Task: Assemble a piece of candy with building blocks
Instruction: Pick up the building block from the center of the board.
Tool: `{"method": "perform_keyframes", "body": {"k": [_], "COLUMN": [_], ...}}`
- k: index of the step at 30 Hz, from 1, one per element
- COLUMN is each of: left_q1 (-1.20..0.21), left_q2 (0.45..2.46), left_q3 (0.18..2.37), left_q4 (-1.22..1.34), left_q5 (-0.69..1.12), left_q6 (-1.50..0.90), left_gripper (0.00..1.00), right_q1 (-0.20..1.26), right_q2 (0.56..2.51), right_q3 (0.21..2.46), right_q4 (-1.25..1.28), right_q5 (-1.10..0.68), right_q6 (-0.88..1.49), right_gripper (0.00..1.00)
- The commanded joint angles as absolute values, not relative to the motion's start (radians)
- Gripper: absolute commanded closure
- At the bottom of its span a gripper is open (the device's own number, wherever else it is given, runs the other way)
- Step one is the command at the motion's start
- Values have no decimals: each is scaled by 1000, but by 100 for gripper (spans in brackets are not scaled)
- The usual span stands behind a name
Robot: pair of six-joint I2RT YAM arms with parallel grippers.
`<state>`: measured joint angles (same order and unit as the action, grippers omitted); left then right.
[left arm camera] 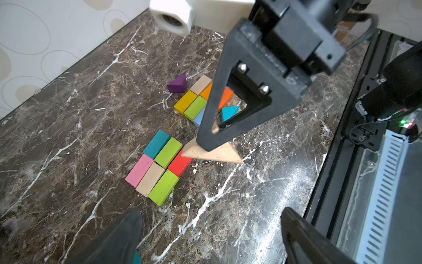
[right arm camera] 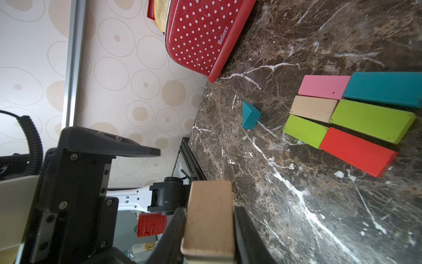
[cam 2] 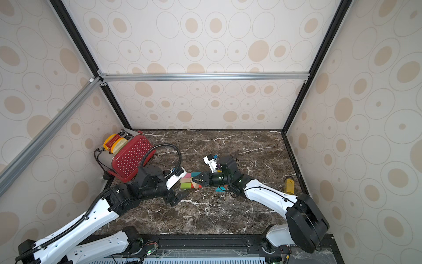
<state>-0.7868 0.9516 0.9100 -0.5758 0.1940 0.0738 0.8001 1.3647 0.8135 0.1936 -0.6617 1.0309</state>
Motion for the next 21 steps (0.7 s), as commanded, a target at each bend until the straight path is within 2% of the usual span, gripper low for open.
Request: {"method": "perform_keyframes", "body": {"k": [1,12,21], "left_q1": [-795,-798,-798], "left_q2": [979,1113,1168], "left_q3": [940,972,986], "left_q4": [-500,-409,-394], "left_q5": [228,236,214], "left_q6": [136,107,85], "left_gripper": [4,6,18], "right_q1": [800,799,800], "right_q2": [1350,1356,1348], "right_q3": [835,829,828], "right_q4": [202,229,223], "right_q5": [-684,-686,-685], "right_q6": [1055,1078,1072], "right_gripper": [68,68,68]}}
